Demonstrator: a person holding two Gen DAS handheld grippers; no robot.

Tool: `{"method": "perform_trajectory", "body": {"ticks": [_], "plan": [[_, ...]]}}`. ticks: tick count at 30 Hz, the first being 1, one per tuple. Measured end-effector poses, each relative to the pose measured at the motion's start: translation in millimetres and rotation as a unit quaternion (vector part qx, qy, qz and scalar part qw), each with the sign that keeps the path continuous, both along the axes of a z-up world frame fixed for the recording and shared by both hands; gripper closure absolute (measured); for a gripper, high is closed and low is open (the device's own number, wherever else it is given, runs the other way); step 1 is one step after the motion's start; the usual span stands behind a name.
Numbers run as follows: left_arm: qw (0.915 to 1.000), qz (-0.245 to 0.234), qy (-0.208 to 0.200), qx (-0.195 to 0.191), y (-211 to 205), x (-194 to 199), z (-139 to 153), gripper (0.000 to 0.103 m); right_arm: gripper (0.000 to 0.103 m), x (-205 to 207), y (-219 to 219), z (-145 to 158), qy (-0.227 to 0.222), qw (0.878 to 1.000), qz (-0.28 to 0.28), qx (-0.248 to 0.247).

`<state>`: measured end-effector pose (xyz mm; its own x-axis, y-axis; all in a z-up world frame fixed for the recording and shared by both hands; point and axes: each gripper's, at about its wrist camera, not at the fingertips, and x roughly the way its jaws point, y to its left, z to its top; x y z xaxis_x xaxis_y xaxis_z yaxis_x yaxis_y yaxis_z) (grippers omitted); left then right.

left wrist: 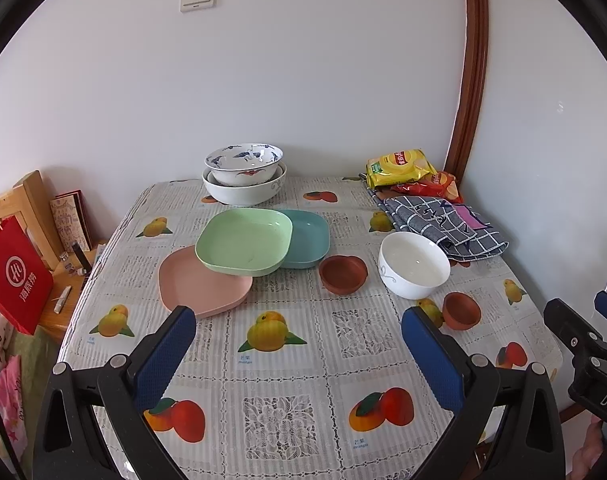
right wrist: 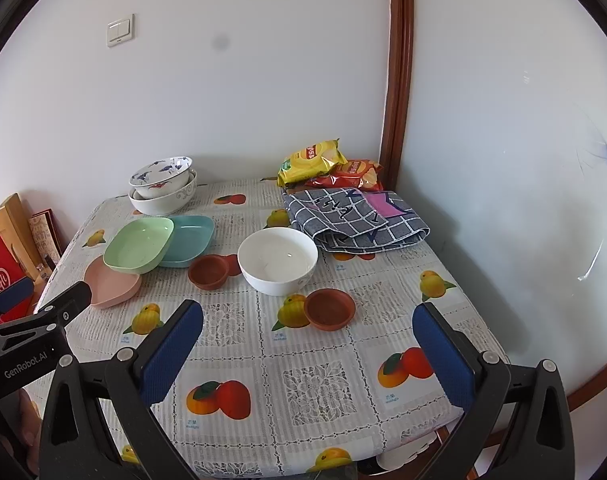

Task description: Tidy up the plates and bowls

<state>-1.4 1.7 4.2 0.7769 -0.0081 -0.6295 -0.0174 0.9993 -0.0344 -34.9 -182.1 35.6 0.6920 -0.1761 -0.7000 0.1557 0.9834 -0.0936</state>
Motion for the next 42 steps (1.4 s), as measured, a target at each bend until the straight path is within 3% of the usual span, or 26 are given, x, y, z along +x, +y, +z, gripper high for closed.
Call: {"method": "perform_trajectory", "body": {"ticks": [42], "plan": [[1.0000,0.000,-0.004,0.003,-3.2,-3.9,2.1,0.000,0.000,-2.2,0.8,-8.0,0.010,1.000,0.000,0.007]]}}
